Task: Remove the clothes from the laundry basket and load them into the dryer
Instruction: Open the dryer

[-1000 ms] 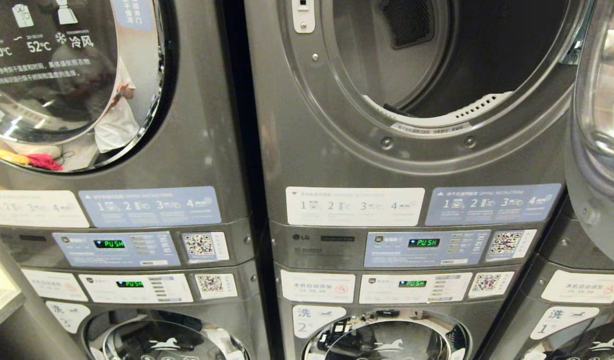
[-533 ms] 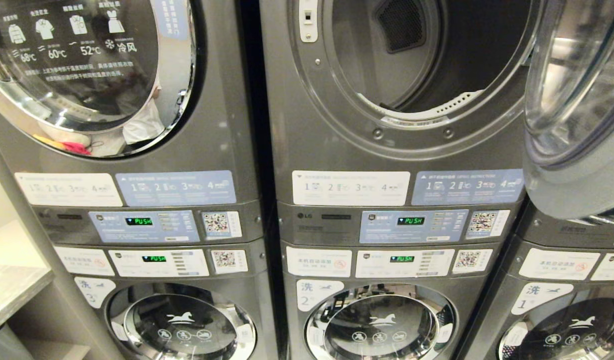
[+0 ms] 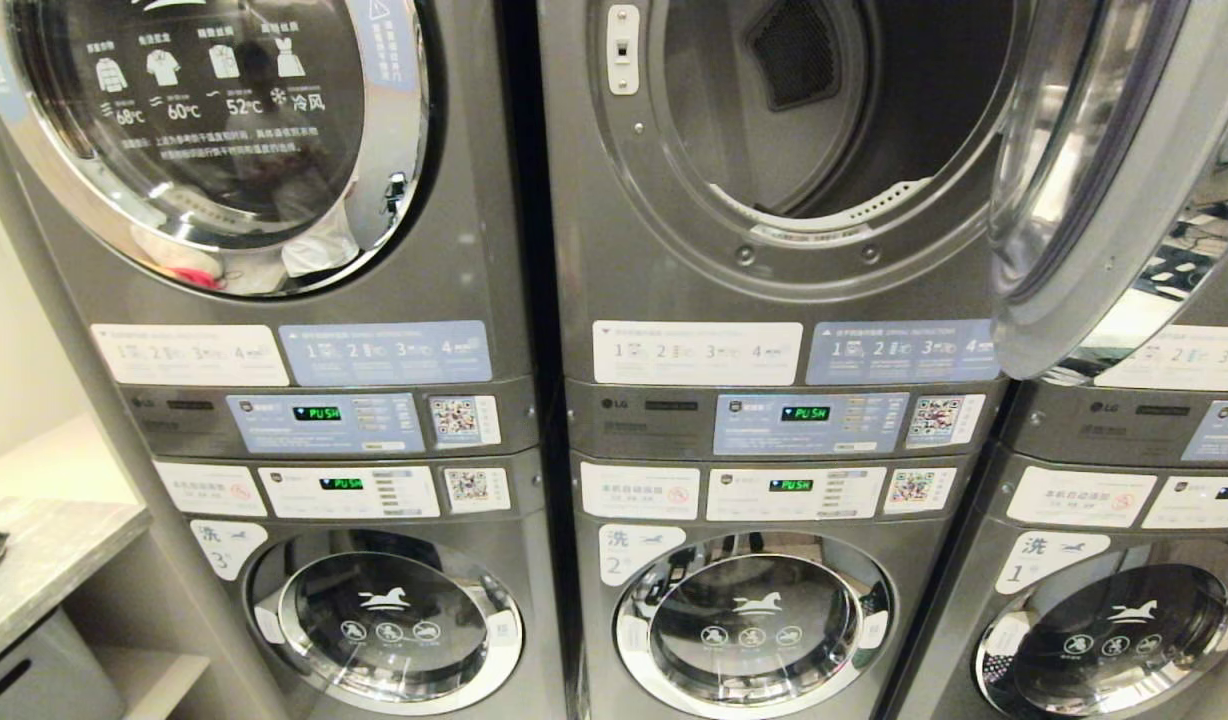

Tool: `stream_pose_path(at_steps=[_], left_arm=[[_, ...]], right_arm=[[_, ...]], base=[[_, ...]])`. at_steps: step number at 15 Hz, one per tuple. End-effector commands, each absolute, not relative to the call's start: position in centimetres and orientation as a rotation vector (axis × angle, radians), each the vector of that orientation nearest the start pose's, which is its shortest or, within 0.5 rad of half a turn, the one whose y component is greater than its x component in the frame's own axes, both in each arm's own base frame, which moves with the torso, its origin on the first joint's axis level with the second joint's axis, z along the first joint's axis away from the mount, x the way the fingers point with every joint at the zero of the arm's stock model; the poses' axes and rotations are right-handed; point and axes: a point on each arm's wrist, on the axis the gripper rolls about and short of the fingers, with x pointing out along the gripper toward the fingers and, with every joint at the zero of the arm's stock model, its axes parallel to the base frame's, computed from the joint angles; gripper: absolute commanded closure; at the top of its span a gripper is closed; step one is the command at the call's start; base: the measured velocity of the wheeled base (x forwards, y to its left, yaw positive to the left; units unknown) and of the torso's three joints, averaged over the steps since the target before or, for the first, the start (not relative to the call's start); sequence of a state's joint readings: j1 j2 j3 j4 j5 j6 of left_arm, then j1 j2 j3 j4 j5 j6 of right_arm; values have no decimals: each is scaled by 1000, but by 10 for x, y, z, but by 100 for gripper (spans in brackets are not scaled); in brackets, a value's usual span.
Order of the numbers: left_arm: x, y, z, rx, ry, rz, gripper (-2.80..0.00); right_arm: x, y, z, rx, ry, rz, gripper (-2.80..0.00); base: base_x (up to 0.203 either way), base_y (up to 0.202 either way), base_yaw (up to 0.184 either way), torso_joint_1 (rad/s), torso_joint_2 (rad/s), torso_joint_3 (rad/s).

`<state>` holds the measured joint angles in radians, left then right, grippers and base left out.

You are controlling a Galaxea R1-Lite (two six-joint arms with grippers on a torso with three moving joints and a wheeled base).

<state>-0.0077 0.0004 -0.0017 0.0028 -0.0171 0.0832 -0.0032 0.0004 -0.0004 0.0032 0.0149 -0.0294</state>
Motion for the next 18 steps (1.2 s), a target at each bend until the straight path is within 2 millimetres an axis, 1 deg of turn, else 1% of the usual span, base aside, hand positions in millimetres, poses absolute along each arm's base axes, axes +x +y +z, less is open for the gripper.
stream_pose_path(at_steps=[1, 4, 7, 18], left_arm=[[-23, 0, 76, 84, 1, -22, 0], [-23, 0, 76, 84, 1, -22, 0], [-23, 0, 76, 83, 1, -22, 0], [-23, 0, 76, 81, 0, -20, 0]], right_arm=[[-23, 0, 76, -29, 2, 12, 0], [-23, 0, 75, -28, 3, 11, 0], [-23, 0, 75, -24, 2, -5, 0], [-23, 0, 75, -15, 2, -8, 0]], base=[[0, 0, 0, 27, 3, -7], [0, 0, 0, 0, 0, 0], [3, -95, 13, 7, 4, 2], [0, -195, 1, 2, 2, 2]])
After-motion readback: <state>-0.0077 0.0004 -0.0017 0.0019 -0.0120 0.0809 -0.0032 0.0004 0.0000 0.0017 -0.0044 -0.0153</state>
